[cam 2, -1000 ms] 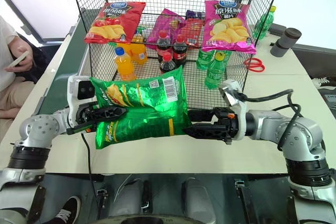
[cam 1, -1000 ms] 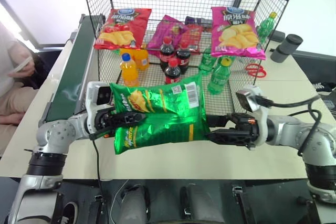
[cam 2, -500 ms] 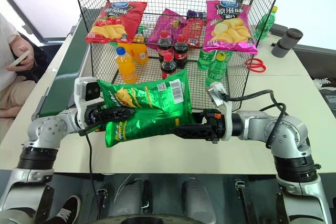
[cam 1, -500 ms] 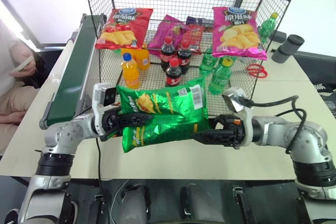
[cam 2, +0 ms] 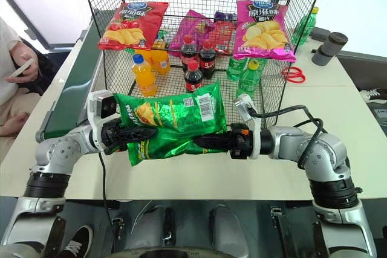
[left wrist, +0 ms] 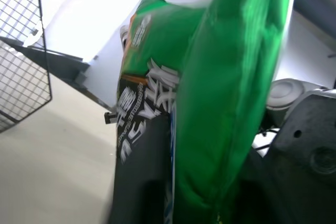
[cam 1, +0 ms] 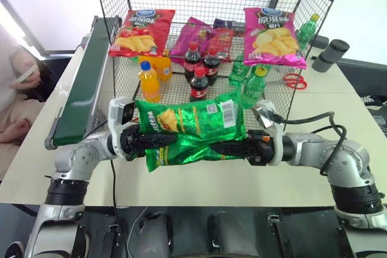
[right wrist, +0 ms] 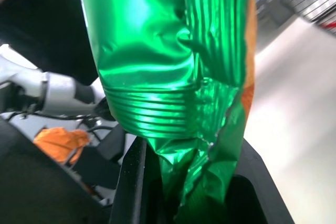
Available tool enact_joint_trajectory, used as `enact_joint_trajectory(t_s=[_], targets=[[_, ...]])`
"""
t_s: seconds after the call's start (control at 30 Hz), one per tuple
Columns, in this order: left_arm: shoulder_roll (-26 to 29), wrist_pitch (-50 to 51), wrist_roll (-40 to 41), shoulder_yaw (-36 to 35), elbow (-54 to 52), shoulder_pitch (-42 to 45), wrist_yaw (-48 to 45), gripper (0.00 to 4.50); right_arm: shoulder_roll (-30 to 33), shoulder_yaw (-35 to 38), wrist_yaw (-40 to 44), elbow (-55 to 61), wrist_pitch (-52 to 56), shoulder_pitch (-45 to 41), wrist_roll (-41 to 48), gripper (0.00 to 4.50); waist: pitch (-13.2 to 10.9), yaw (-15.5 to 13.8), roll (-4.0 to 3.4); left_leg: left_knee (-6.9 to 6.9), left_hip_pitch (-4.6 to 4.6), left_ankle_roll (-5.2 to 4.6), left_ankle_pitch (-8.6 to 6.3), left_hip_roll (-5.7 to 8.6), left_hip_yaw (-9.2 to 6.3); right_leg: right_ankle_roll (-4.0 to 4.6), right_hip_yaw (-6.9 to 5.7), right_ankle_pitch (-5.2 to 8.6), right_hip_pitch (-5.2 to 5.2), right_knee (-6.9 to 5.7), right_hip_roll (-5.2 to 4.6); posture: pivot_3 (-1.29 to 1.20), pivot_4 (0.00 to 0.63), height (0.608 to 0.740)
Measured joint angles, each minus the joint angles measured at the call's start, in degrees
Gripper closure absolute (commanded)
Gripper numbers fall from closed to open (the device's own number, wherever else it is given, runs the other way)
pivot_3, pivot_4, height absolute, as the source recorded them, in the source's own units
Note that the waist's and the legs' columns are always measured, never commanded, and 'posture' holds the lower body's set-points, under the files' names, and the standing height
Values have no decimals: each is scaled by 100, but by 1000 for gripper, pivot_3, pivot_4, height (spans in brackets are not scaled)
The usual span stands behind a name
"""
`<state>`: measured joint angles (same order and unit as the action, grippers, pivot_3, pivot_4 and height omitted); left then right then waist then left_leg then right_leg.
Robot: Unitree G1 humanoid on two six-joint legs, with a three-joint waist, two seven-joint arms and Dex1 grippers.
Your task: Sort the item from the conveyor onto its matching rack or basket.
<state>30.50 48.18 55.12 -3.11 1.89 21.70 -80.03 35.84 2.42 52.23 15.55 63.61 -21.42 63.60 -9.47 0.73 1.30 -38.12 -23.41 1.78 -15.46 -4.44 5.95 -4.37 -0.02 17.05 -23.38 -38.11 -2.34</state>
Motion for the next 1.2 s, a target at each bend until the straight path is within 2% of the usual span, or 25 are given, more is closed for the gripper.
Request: enact_joint_trajectory(t_s=[0.1,0.23,0.37,0.5,0.6,0.77,0.97,1.07,1.2], targets=[[96,-2,0,-88,1,-112,55,25,121,-4,60,7,-395,-40,-406,4209,0,5,0,0,-1,0,0,0,1,0,0,0,-2,0,0,0,150,740],[164,-466,-223,-486,39,-356,305,0,433,99,95,99,-1079,-59,-1056,4209,0,0,0,1,-2,-1,0,-1,1,0,0,0,-4,1,-1,0,150,740],[-151,-1424,-707,-846,100,-556,888,0,586,107,-127,589,-1951,-28,-1921,4209,0,-6,0,1,-4,-1,0,-1,3,-1,0,0,-4,2,-4,0,150,740],[-239,-1985,-987,-1109,147,-665,1382,0,1070,-298,-231,1006,-3602,-417,-3688,4209,-1,21,-1,1,-5,0,0,0,5,-1,0,0,-10,2,-3,0,150,740],[-272,-2302,-1134,-1158,128,-767,1449,0,756,-433,-597,961,-4627,-1054,-4553,4209,-2,37,-3,2,-3,1,0,-3,8,-1,1,0,-12,-2,1,0,150,740],[-703,-3248,-1709,-1143,96,-767,2004,0,553,-401,-1686,160,-5946,-2106,-6078,4209,1,-34,4,0,-5,1,0,3,18,-1,-1,0,-6,4,-11,0,150,740],[-1081,-4399,-2964,-934,-130,-744,3310,0,670,-1052,-2770,-1215,-7000,-2245,-8251,4209,1,9,4,0,-5,-4,-2,9,35,-2,4,-1,-10,4,-21,0,150,740],[-1143,-4640,-3273,-692,-408,-794,3589,0,453,-1326,-3103,-1619,-7151,-2291,-8817,4209,1,34,2,1,-3,6,4,-3,39,-2,4,-1,-13,0,-10,0,150,740],[-1199,-4689,-3335,-554,-772,-843,3782,0,176,-1466,-3286,-1862,-7465,-2374,-9018,4209,0,27,2,3,-3,13,8,-7,41,-2,3,-1,-14,-2,-4,0,150,740]])
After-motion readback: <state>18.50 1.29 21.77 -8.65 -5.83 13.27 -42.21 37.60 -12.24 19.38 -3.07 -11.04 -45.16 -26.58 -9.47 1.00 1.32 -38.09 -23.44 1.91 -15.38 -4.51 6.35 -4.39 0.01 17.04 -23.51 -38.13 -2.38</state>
